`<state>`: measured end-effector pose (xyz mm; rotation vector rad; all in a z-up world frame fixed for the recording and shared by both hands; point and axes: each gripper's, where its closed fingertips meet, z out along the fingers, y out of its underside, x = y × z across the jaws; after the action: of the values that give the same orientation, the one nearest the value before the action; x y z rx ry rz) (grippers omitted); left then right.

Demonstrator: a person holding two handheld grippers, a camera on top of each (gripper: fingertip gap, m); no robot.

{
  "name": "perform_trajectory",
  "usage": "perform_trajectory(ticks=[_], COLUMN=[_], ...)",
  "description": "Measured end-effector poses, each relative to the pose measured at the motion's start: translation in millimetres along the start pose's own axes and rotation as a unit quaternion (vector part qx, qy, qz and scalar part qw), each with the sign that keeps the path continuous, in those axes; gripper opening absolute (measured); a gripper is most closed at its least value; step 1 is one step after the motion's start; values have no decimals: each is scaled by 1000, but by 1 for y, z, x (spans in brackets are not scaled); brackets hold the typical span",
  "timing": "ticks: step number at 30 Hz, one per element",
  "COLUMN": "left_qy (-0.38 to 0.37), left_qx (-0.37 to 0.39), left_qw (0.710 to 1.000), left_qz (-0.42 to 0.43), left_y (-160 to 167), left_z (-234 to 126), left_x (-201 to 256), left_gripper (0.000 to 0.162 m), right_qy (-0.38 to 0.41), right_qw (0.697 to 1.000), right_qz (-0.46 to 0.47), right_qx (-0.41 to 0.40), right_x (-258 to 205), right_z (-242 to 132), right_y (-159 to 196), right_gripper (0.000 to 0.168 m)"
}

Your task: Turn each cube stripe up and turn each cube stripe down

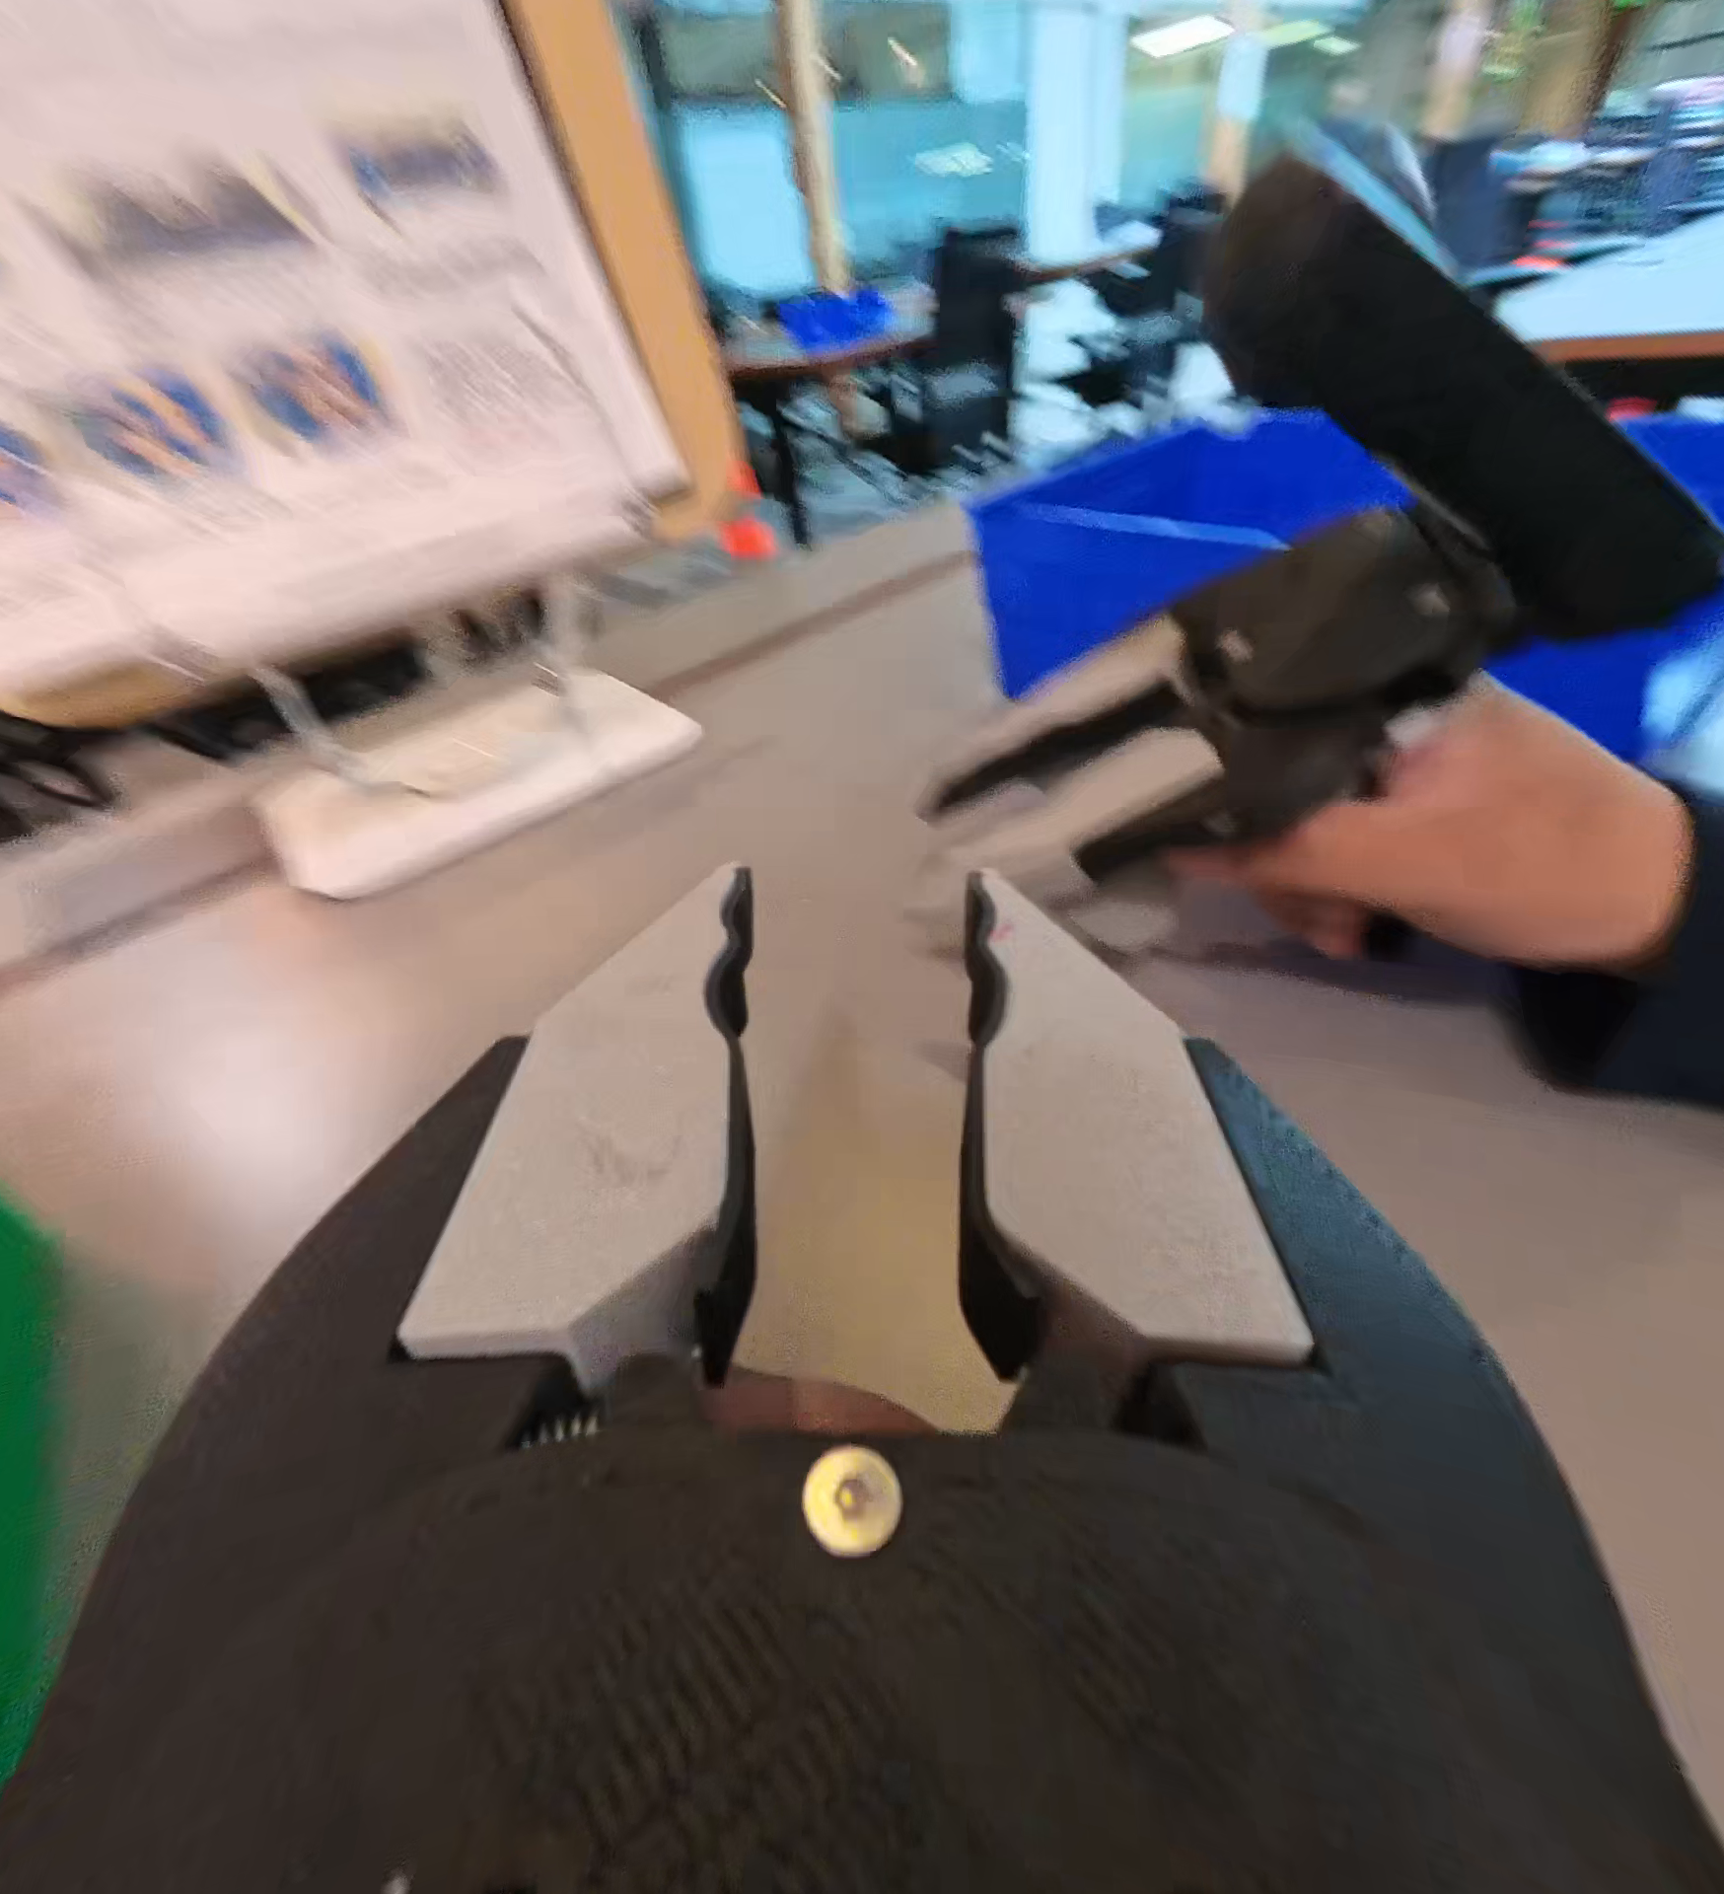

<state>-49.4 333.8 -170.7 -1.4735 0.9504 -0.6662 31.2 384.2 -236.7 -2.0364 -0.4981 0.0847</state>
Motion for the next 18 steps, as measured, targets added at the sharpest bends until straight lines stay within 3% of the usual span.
perform_trajectory(ticks=[4,7,9,13,18], left_qy=[-214,-310,-347,-394,-408], left_qx=[70,65,13,-122,-231], left_qw=[972,948,938,909,869], left_qz=[72,39,11,-66,-161], left_y=[-83,-97,-76,1,80], left_z=[-72,-124,-138,-147,-151], left_x=[-80,-145,-190,-272,-315], left_gripper=[41,49,52,56,62], right_qy=[-49,-58,-64,-67,-62], right_qw=[998,998,997,998,998], right_qz=[45,39,29,8,1], right_qx=[0,6,5,5,15], right_x=[-10,-17,-24,-34,-34], right_z=[-2,-2,-2,-4,-8], right_y=[5,0,0,-1,-3], right_gripper=[47,47,47,47,46])
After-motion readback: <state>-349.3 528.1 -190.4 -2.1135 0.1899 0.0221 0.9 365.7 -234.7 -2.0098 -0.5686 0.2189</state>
